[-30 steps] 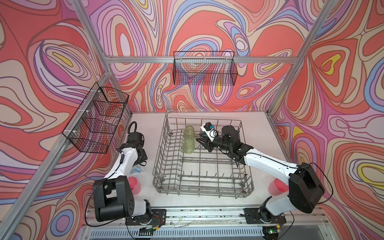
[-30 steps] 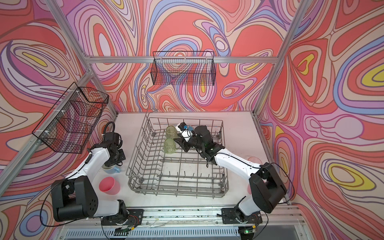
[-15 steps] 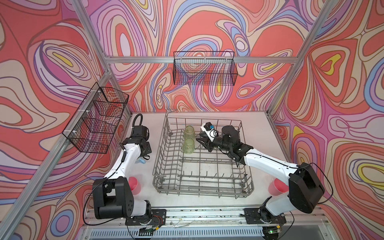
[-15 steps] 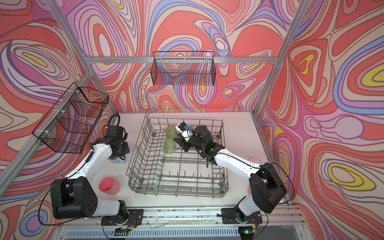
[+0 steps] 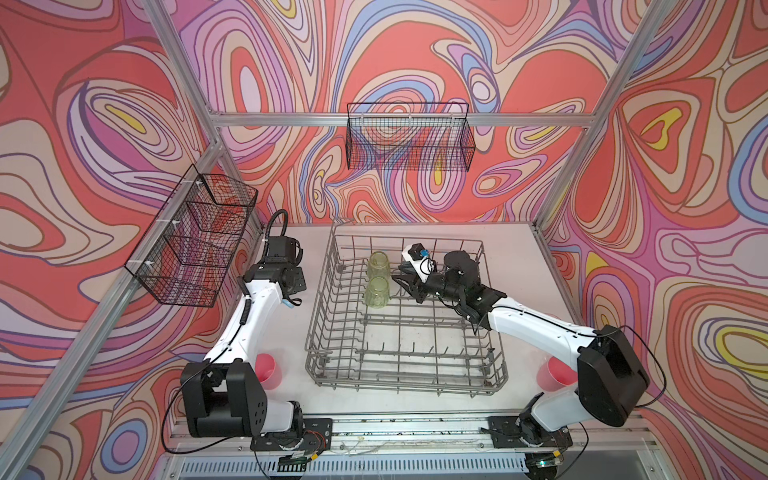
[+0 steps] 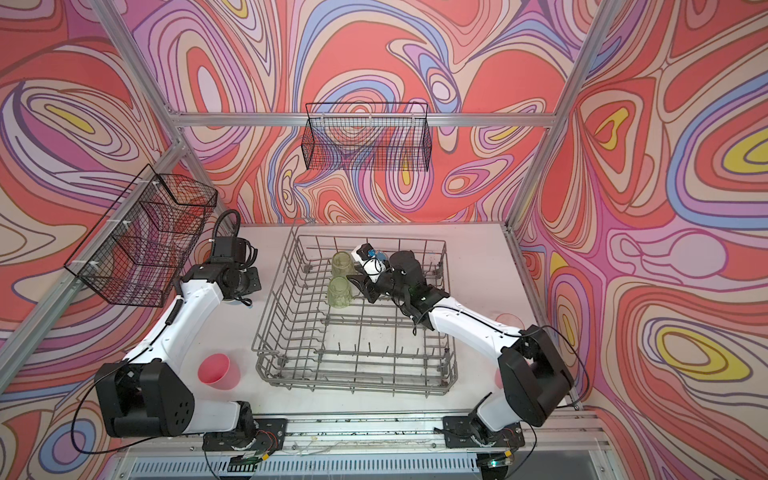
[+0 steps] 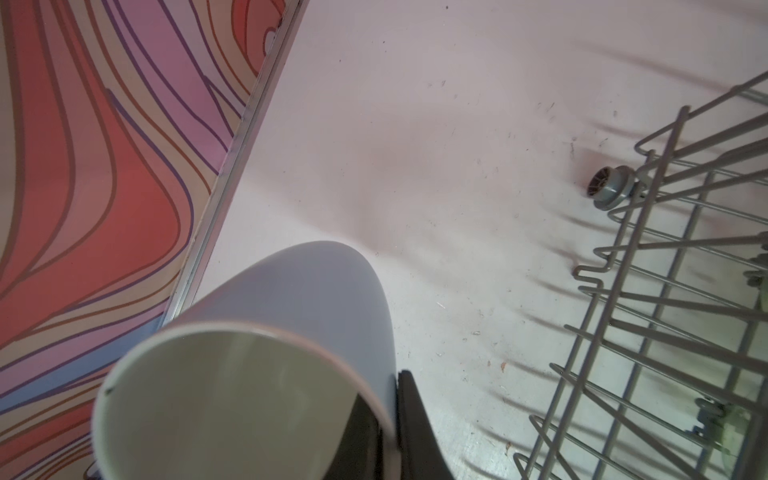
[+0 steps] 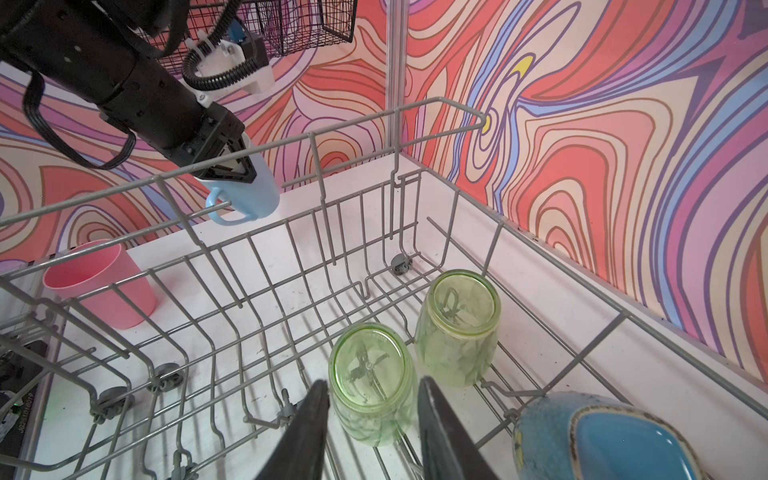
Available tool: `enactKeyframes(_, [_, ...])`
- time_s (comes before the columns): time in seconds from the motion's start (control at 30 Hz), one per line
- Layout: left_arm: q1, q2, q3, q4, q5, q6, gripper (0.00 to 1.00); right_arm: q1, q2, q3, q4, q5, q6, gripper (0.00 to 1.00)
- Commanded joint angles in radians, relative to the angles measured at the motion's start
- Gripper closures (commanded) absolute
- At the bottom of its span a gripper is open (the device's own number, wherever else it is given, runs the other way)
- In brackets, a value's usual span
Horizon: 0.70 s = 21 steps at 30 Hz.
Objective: Load the cups into the dish rack
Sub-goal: 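Grasp the plain light-blue mug on the table with the left gripper, then lift the light-blue mug and carry it toward the right gripper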
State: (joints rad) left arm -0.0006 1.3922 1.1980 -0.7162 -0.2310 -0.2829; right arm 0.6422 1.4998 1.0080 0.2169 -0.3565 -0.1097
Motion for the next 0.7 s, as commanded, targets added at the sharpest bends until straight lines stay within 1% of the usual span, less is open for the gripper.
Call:
enactKeyframes(0.0, [-0.013, -0.05, 0.051, 0.036, -0.018, 0.041, 1.0, 0.004, -0.01, -0.007, 0.018, -0.001, 0.021, 0.63])
enactKeyframes(0.23, [-0.025, -0.105, 0.072, 0.103, 0.031, 0.07, 1.0, 0.004, -0.012, -0.005, 0.024, -0.005, 0.057, 0.62])
enactKeyframes(0.53, [-0.041, -0.164, 0.152, 0.15, 0.084, 0.067, 1.0, 0.004, -0.004, 0.006, 0.032, -0.011, 0.106, 0.62])
enactKeyframes(0.67, [-0.046, -0.192, 0.188, 0.18, 0.131, 0.065, 1.0, 0.004, -0.006, 0.011, 0.037, -0.01, 0.129, 0.62])
